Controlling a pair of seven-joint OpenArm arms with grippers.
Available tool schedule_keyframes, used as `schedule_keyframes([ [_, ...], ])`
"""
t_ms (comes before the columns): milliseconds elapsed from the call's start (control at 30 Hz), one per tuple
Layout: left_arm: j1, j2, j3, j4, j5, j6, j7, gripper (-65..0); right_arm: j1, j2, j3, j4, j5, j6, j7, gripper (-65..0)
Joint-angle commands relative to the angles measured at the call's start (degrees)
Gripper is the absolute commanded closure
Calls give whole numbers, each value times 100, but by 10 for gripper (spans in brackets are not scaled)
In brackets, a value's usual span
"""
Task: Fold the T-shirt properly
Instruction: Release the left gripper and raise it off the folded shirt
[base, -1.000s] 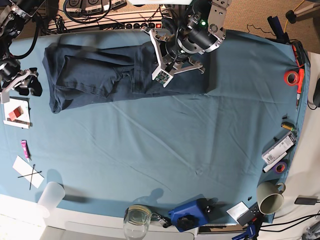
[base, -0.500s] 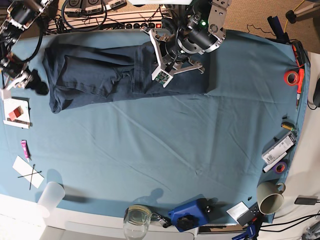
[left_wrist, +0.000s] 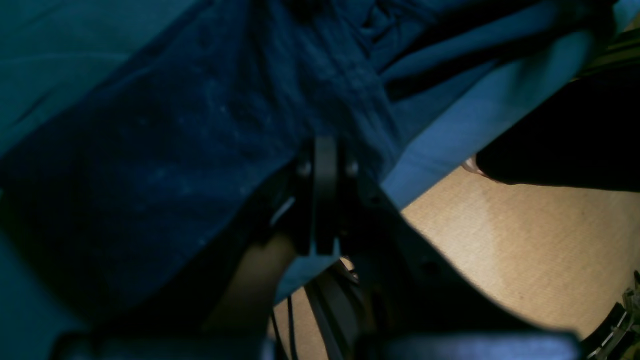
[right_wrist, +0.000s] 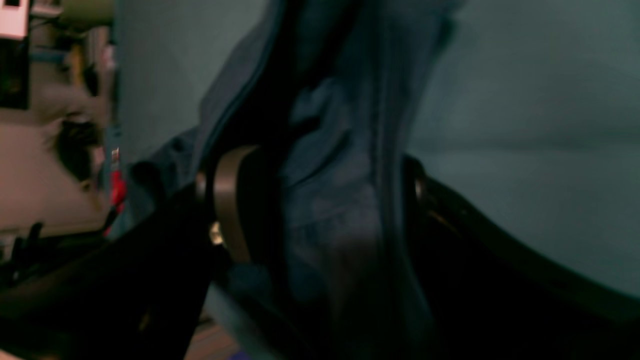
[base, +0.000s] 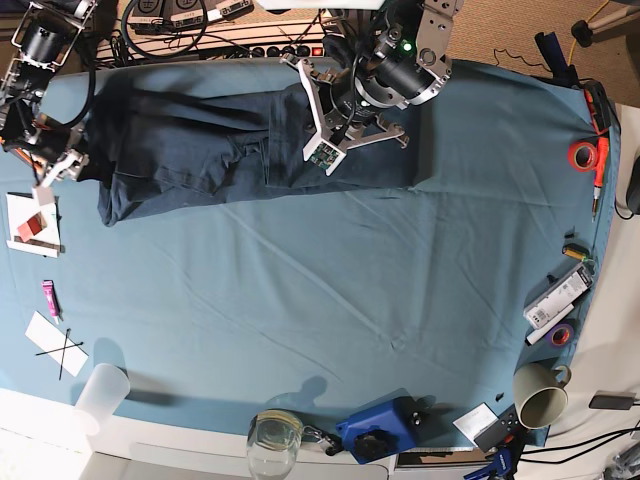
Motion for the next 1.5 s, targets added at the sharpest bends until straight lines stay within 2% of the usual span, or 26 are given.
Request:
schedule_keyframes([
  [0, -9, 48, 26, 107, -59, -4, -122, 0, -7, 105, -70, 48, -96, -16, -111, -356],
  [300, -11, 48, 26, 107, -61, -4, -170, 0, -17, 74, -291, 48, -96, -16, -111, -355],
  [333, -11, 48, 26, 107, -61, -4, -168, 0, -17, 61, -289, 48, -105, -16, -111, -336],
  [433, -11, 48, 26, 107, -63, -4, -168, 0, -15, -9, -289, 48, -223, -16, -111, -167],
  [533, -9, 48, 26, 107, -63, -4, -168, 0, -15, -107, -289, 48, -595, -16, -111, -4],
  [633, -9, 48, 26, 107, -61, -4, -168, 0, -17, -96, -267, 52, -826, -16, -111, 0],
  [867, -11, 48, 26, 107, -61, -4, -170, 0, -15, -66, 186, 59, -844, -16, -111, 0],
  [1067, -9, 48, 26, 107, -24, 0, -214, 0, 39, -63, 1016, 66, -601, -16, -111, 0],
  [1167, -7, 48, 26, 107, 229, 13, -208, 0, 199, -44, 1510, 66, -673, -16, -111, 0],
  [1300, 52, 46, 26, 109, 638, 474, -157, 0, 509, 144, 1738, 66, -1121, -16, -111, 0],
  [1467, 267, 44, 26, 203, 964, 658, 46, 0, 796, 348, 1738, 149, -1628, -16, -111, 0],
])
